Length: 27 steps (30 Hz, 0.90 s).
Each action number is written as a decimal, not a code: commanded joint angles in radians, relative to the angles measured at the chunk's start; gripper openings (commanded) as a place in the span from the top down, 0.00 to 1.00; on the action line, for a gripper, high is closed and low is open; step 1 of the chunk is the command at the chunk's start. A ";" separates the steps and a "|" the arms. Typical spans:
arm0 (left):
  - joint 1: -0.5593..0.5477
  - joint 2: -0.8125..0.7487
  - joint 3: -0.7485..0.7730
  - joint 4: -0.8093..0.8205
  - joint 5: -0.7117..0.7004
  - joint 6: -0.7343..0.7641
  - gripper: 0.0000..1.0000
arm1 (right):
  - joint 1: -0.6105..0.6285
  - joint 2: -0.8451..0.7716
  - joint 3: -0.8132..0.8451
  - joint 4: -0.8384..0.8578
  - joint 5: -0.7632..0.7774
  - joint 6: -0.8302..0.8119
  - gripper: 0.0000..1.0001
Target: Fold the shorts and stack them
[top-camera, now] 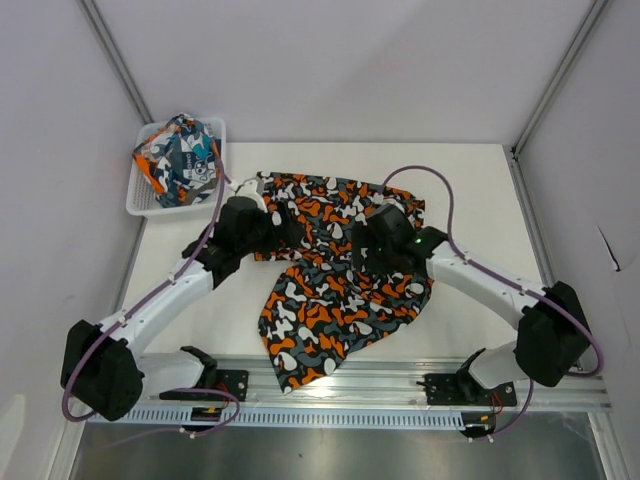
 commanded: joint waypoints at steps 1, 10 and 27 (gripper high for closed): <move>-0.098 -0.016 0.034 0.015 0.013 0.050 0.01 | -0.085 -0.028 0.032 -0.088 0.094 -0.062 0.06; -0.452 0.055 0.053 0.028 -0.160 0.012 0.01 | -0.243 0.016 -0.040 -0.050 0.092 -0.145 0.16; -0.435 0.083 0.128 -0.071 -0.155 0.062 0.01 | -0.177 -0.126 -0.353 0.213 -0.348 -0.099 0.67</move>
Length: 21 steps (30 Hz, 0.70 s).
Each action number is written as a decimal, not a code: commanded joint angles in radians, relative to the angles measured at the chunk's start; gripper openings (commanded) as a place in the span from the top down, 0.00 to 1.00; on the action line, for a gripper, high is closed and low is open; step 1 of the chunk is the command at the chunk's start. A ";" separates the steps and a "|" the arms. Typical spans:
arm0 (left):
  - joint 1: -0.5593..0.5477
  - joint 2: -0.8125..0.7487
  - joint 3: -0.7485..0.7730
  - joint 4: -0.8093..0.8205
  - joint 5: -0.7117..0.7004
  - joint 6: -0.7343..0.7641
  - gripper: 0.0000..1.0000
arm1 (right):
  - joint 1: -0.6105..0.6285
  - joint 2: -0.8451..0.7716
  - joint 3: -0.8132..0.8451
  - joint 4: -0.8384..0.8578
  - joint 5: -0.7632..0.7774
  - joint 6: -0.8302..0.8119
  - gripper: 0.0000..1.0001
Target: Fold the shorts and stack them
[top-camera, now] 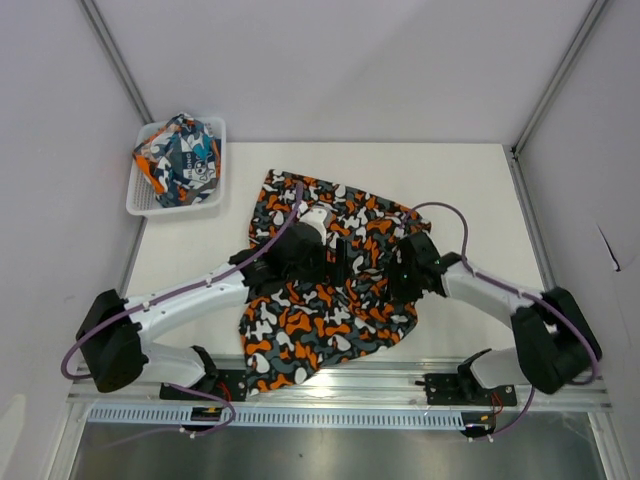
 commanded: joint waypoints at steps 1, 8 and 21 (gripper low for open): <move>0.009 -0.087 0.037 -0.032 -0.007 0.051 0.01 | 0.090 -0.208 -0.102 0.100 -0.203 0.081 0.74; -0.055 -0.110 0.004 -0.012 0.020 0.049 0.02 | 0.079 -0.385 -0.101 0.010 -0.178 0.130 0.09; -0.287 0.169 0.199 -0.035 -0.162 0.008 0.06 | -0.344 -0.171 -0.090 0.234 -0.303 0.194 0.06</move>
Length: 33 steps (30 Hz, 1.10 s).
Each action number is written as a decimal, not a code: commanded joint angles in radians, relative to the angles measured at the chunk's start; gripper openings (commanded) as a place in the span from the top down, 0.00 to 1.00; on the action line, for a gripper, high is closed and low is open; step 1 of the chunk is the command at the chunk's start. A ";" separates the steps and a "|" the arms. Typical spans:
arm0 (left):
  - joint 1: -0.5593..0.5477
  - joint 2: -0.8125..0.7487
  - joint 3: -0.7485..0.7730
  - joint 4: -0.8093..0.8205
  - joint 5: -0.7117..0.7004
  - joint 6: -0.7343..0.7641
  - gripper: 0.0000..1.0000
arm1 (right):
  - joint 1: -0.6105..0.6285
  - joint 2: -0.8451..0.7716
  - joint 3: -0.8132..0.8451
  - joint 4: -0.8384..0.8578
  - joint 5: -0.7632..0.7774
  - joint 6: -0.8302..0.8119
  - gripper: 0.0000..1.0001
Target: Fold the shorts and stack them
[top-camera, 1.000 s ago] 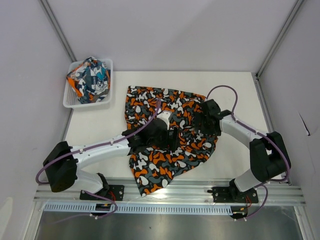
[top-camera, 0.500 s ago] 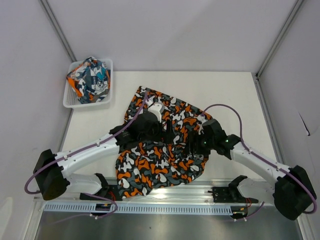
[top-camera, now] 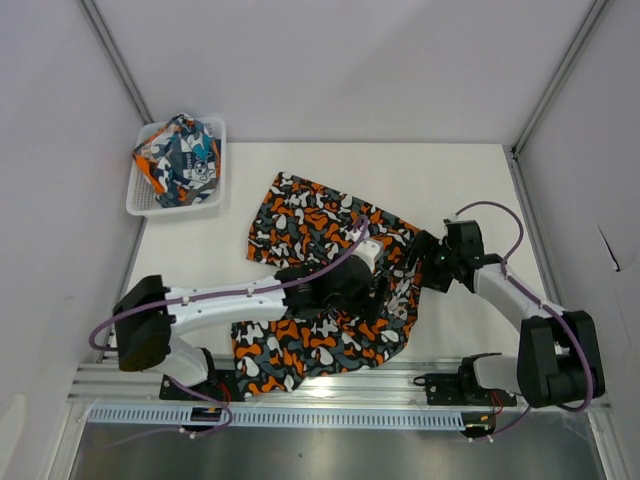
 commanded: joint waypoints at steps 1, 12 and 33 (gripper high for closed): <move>-0.034 0.067 0.115 -0.025 -0.093 -0.012 0.06 | -0.085 0.070 0.027 0.150 -0.084 0.034 0.08; -0.079 0.372 0.422 -0.244 -0.198 -0.022 0.16 | -0.255 0.228 0.038 0.372 -0.196 0.100 0.29; -0.111 0.653 0.702 -0.486 -0.336 -0.034 0.47 | -0.269 0.471 0.109 0.660 -0.242 0.203 0.79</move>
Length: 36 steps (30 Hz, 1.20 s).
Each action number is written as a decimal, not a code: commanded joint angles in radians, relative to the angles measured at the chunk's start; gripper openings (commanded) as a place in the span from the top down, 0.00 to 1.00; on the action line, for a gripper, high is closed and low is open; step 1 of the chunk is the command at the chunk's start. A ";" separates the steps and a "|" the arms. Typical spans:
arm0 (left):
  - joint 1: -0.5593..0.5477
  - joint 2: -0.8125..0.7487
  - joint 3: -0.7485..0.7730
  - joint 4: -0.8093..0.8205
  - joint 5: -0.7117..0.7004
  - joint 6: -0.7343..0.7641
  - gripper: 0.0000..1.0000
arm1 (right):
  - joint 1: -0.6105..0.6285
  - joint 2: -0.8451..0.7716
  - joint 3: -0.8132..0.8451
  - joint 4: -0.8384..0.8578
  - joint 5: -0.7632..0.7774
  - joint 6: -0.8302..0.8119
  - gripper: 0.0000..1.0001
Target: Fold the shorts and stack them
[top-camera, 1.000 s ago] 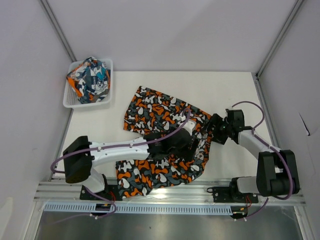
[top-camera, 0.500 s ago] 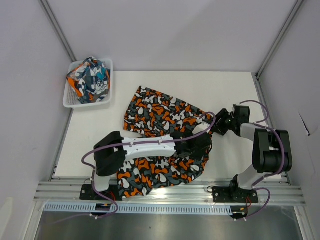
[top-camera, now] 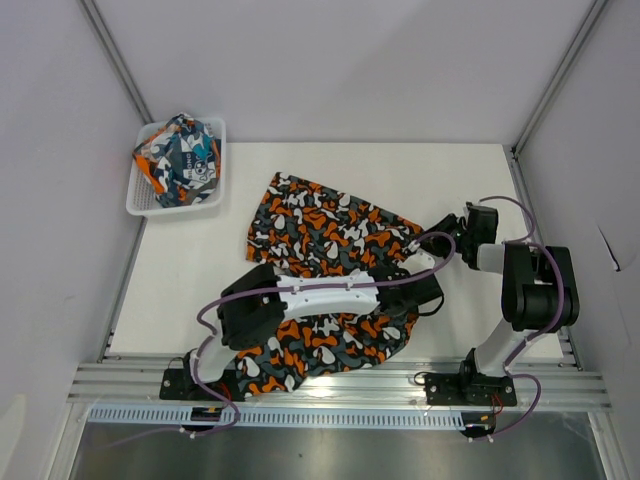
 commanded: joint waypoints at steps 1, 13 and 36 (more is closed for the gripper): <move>-0.005 0.051 0.102 -0.126 -0.114 -0.024 0.48 | -0.005 0.010 0.031 0.079 0.000 0.006 0.79; -0.009 0.196 0.294 -0.261 -0.090 -0.014 0.69 | 0.009 0.026 0.060 0.059 0.013 -0.031 0.85; -0.182 0.208 0.526 -0.398 -0.115 0.032 1.00 | -0.022 0.206 0.127 0.225 -0.100 0.090 0.97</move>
